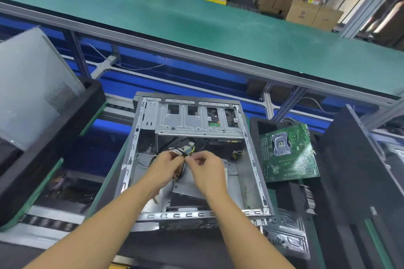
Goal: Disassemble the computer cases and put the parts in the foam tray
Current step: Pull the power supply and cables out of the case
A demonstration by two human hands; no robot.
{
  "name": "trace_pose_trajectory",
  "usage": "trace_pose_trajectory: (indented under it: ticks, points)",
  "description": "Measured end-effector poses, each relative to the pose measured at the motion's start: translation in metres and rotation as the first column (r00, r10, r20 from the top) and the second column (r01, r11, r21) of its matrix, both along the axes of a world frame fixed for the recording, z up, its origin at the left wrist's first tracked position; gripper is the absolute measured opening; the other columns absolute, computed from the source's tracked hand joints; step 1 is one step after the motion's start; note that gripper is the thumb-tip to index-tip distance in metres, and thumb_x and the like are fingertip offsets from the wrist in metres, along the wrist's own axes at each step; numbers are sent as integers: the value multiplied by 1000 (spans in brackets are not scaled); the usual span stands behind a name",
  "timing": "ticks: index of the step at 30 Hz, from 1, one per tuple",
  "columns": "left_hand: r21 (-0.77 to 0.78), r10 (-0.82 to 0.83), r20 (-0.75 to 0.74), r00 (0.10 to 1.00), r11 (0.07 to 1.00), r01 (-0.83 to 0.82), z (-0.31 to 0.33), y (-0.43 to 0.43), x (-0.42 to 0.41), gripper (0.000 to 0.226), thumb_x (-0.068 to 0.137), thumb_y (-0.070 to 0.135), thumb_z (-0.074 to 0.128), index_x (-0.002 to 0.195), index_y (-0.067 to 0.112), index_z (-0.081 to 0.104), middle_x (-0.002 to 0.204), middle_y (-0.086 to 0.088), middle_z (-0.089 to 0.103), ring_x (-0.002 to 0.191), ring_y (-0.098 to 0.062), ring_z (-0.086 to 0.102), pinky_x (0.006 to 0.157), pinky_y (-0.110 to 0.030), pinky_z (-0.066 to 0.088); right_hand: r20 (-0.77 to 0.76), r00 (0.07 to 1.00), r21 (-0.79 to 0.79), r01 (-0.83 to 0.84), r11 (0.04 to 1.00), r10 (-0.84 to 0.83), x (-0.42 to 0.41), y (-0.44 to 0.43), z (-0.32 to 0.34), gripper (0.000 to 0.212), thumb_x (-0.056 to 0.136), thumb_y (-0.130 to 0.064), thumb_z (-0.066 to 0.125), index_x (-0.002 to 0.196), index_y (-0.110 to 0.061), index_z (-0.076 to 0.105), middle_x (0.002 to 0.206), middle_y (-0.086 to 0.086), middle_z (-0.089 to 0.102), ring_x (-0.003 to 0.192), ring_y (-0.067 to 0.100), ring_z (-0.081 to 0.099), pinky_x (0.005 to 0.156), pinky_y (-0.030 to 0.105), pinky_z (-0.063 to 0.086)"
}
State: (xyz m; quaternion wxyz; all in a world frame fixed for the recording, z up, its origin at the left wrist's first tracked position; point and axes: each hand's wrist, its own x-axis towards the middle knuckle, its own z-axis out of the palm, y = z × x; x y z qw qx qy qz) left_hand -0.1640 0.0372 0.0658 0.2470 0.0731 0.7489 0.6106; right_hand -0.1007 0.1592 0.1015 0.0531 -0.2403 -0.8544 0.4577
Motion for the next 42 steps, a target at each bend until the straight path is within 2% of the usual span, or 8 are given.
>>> trace_pose_trajectory:
  ticks: [4,9,14,23,29,35,38,42]
  points:
    - [-102,-47,-73,996,994,39,-3,0,0,20,92,12,47,72,9,52,57,-3,42,56,-17,40,58,-36,34,18,999,-21,-35,999,35,-2,-5,0,5,93,-17,62,95,-21,66,93,-3,66,86,16,63,78,27,50]
    - [12,0,88,996,1000,-1,1,0,-6,27,98,4,44,72,11,52,52,-3,54,44,-12,53,44,-25,42,99,988,42,-121,992,116,2,-6,-2,12,98,-19,53,102,-15,64,96,-1,64,89,20,63,76,30,49]
    - [91,-13,193,981,996,-5,1,-6,-3,14,97,2,55,88,6,65,57,-3,53,52,-14,48,48,-22,43,168,971,126,-195,973,173,1,-1,-6,5,95,-20,60,98,-17,63,92,-3,63,87,15,59,70,23,39]
    - [-50,22,87,996,999,-17,-2,-5,-3,22,87,2,54,72,16,60,47,7,55,48,-14,51,50,-28,45,213,954,309,-271,912,211,-2,-1,-9,7,99,-26,52,92,-27,54,86,-4,65,77,18,57,63,33,42]
    - [-80,-17,76,997,997,23,-3,-5,-6,14,88,5,50,78,9,59,52,-1,56,47,-19,50,53,-32,45,152,968,233,-231,945,199,-4,-1,-11,10,93,-24,58,83,-26,59,68,-10,57,64,3,51,53,19,34]
    - [-33,-18,114,993,999,22,-2,-6,-6,12,89,3,52,81,7,60,53,-1,54,52,-19,49,51,-30,41,122,979,152,-179,972,162,-7,0,-11,16,89,-20,64,75,-29,62,69,-10,61,67,4,54,57,19,39]
    - [45,24,164,986,999,-31,0,-8,-6,11,93,4,58,88,11,65,58,3,61,52,-12,52,47,-23,42,50,996,30,-75,997,74,-7,-3,-10,22,89,-18,69,71,-32,66,72,-11,68,73,8,62,63,23,44]
    - [160,100,280,955,976,-149,1,-9,-4,12,94,10,65,106,13,68,79,1,73,57,-11,57,47,-19,42,-23,1000,-171,16,985,-20,-8,-8,-6,29,89,-17,73,68,-35,69,68,-23,70,71,-9,63,61,5,44]
